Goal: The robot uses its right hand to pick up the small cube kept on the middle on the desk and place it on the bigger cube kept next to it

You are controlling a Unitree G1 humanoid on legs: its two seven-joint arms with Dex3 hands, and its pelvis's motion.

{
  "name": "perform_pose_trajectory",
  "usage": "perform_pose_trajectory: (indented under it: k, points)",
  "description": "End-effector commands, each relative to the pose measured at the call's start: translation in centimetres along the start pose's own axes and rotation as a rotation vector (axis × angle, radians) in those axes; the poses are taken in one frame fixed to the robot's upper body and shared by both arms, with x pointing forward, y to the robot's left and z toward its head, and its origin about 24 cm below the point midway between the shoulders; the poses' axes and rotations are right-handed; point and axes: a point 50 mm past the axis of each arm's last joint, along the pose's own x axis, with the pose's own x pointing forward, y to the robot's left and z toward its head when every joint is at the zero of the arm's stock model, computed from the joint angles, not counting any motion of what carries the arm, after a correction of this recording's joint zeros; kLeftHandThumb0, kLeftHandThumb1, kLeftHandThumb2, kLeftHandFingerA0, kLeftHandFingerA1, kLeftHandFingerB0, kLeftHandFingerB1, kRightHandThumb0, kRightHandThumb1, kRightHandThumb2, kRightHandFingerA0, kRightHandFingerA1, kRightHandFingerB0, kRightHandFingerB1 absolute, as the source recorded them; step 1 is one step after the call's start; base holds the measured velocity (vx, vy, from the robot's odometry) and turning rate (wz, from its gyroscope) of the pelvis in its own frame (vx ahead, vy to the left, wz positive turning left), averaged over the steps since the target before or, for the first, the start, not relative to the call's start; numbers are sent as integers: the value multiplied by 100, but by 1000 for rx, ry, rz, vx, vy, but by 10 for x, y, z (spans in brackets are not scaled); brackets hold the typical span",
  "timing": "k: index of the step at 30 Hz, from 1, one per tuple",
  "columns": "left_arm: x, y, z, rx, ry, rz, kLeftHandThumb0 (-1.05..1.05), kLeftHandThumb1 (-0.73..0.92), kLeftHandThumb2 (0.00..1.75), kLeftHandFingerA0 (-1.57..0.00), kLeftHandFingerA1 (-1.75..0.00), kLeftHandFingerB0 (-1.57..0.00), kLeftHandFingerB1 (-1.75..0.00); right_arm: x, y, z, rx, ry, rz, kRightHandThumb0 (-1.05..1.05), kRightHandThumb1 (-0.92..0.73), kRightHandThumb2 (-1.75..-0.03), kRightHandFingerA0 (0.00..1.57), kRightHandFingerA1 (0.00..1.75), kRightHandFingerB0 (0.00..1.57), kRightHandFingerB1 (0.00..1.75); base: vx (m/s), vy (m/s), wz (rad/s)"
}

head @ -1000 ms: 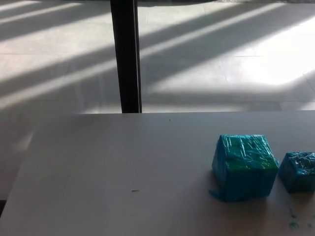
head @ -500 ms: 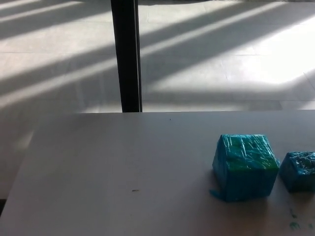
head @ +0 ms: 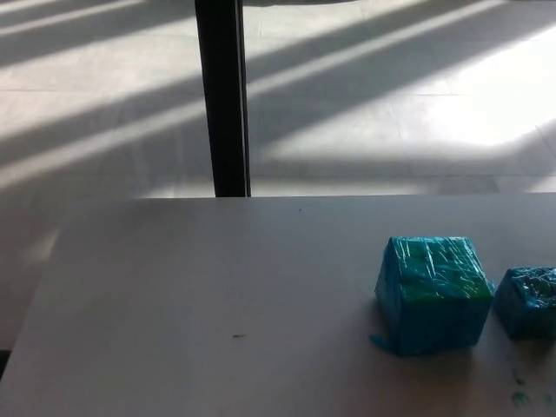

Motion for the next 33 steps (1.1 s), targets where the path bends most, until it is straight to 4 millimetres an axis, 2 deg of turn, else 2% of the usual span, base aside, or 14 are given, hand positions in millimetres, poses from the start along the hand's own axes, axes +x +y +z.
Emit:
perform_pose_trajectory:
  k: [1, 5, 6, 7, 8, 9, 11, 12, 14, 20, 27, 33]
  points:
    - [-3, 9, 5, 1, -2, 11, -72, 70, 61, -45, -59, -50, -42, 11, 3, 12, -144, -21, 60, -61, -51, -82, 29, 51, 16, 41, 0, 0, 0]
    - [-3, 10, 5, 9, -4, 6, -72, 71, 62, -45, -58, -47, -41, 16, 5, 16, -227, -7, 107, -66, -54, -85, 23, 49, 11, 40, 0, 0, 0]
    - [-4, 10, 5, 55, -6, 4, -73, 73, 62, -45, -56, -46, -40, 19, 5, 19, -369, 44, 190, -70, -73, -64, 14, 35, 10, 19, 0, 0, 0]
    - [-4, 10, 5, 47, -7, 2, -73, 73, 62, -44, -56, -45, -40, 21, 6, 21, -413, 42, 214, -73, -56, -94, 4, 38, 5, 24, 0, 0, 0]
    - [-4, 10, 5, 33, -9, 2, -73, 72, 62, -46, -57, -46, -41, 25, 7, 21, -436, 61, 240, -80, -55, -91, 1, 25, 9, 20, 0, 0, 0]
    - [-4, 10, 5, 31, -9, 2, -73, 72, 62, -46, -57, -46, -41, 25, 7, 22, -439, 64, 244, -80, -55, -91, 1, 25, 9, 20, 0, 0, 0]
    - [-4, 10, 5, 26, -6, 6, -73, 71, 62, -46, -57, -49, -41, 31, 8, 22, -480, 106, 269, -94, -60, -91, 0, 3, 9, 10, 0, 0, 0]
    - [-3, 10, 5, 27, -3, 9, -72, 70, 62, -46, -57, -49, -40, 33, 8, 22, -498, 123, 280, -97, -60, -91, 0, 0, 8, 6, 0, 0, 0]
    - [-3, 10, 4, 22, 2, 14, -72, 71, 62, -48, -58, -51, -41, 37, 10, 22, -541, 163, 309, -99, -62, -94, 0, 1, 1, 1, 0, 0, 0]
    - [-5, 14, 5, 21, -3, 7, -73, 71, 62, -46, -58, -49, -41, 46, 28, 14, -595, 266, 440, -98, -59, -96, 0, 12, 0, 0, 0, 0, 0]
    - [-6, 14, 5, 35, -10, 9, -73, 70, 61, -47, -62, -49, -42, 53, 51, 4, -628, 295, 489, -98, -59, -94, 0, 11, 0, 0, 0, 0, 0]
    - [-6, 14, 5, 21, -5, 9, -71, 71, 62, -47, -58, -49, -41, 60, 59, 3, -604, 314, 485, -98, -57, -92, 0, 7, 0, 4, 0, 0, 0]
